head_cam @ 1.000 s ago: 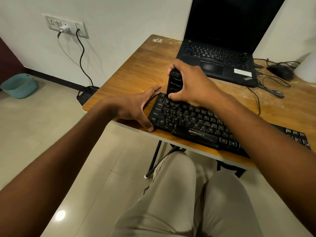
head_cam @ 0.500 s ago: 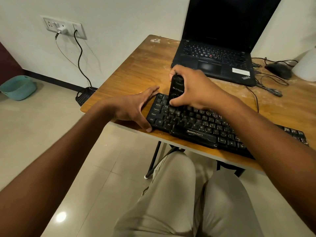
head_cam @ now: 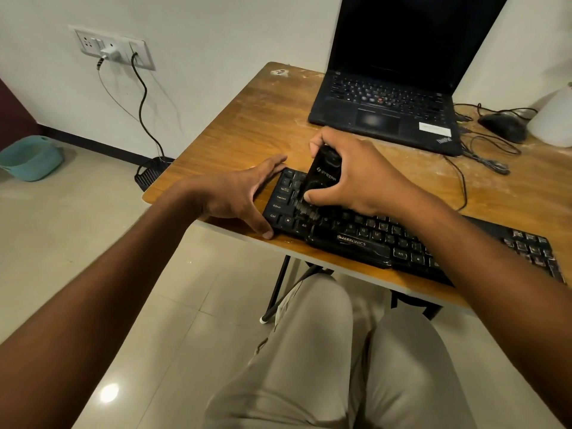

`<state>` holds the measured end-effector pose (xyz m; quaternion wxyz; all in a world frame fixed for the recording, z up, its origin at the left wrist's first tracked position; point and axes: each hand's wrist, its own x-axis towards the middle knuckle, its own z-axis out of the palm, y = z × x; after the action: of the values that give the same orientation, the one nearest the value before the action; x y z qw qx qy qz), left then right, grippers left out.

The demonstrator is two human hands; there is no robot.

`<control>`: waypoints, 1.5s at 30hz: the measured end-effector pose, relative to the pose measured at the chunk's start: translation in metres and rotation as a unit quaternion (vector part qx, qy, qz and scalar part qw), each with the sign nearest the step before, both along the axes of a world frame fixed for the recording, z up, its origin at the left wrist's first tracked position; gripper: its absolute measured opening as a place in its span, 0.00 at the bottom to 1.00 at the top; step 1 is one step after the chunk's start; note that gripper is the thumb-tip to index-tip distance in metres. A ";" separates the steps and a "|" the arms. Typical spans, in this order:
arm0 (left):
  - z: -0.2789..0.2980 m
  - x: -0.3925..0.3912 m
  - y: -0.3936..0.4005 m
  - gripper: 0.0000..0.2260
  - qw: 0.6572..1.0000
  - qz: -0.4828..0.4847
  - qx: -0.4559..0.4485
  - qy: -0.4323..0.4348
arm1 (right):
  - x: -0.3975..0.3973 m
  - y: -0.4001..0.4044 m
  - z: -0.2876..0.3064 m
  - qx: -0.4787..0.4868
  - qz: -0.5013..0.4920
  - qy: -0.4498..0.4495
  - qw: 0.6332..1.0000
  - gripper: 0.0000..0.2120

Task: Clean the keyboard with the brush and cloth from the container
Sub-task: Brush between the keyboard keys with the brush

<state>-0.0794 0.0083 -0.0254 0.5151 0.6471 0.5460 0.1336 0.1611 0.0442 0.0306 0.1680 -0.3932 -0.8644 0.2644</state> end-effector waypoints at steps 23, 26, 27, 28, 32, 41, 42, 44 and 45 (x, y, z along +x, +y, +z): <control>-0.002 -0.001 0.001 0.67 1.000 -0.005 0.001 -0.008 | -0.003 0.003 -0.014 0.045 -0.256 0.079 0.962 0.21; 0.000 -0.001 0.000 0.67 1.000 -0.007 0.004 -0.002 | -0.002 0.003 -0.009 0.054 -0.261 0.087 0.960 0.21; 0.000 -0.001 0.000 0.67 1.000 -0.007 0.005 0.000 | 0.000 0.001 -0.005 0.048 -0.249 0.087 0.963 0.21; 0.000 -0.001 0.000 0.67 1.000 -0.008 0.006 -0.001 | 0.003 -0.003 -0.002 0.036 -0.233 0.081 0.969 0.21; -0.001 -0.001 0.000 0.66 1.000 -0.006 0.002 -0.013 | 0.011 -0.019 0.002 -0.015 -0.160 0.032 0.987 0.20; 0.001 0.001 -0.001 0.66 1.000 0.003 0.000 -0.003 | -0.006 0.005 -0.005 0.086 -0.220 -0.006 0.972 0.22; 0.001 0.001 -0.001 0.66 1.000 0.004 -0.001 -0.004 | -0.008 0.008 -0.003 0.092 -0.222 -0.012 0.971 0.23; 0.002 0.002 -0.002 0.67 1.000 0.005 -0.003 -0.005 | -0.010 0.012 0.001 0.089 -0.221 -0.021 0.971 0.24; 0.002 0.002 -0.002 0.66 1.000 0.005 -0.004 -0.003 | -0.011 0.012 0.004 0.082 -0.217 -0.021 0.972 0.25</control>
<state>-0.0779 0.0063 -0.0236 0.5189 0.6418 0.5480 0.1361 0.1506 0.0564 0.0351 0.2348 -0.5622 -0.7802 0.1419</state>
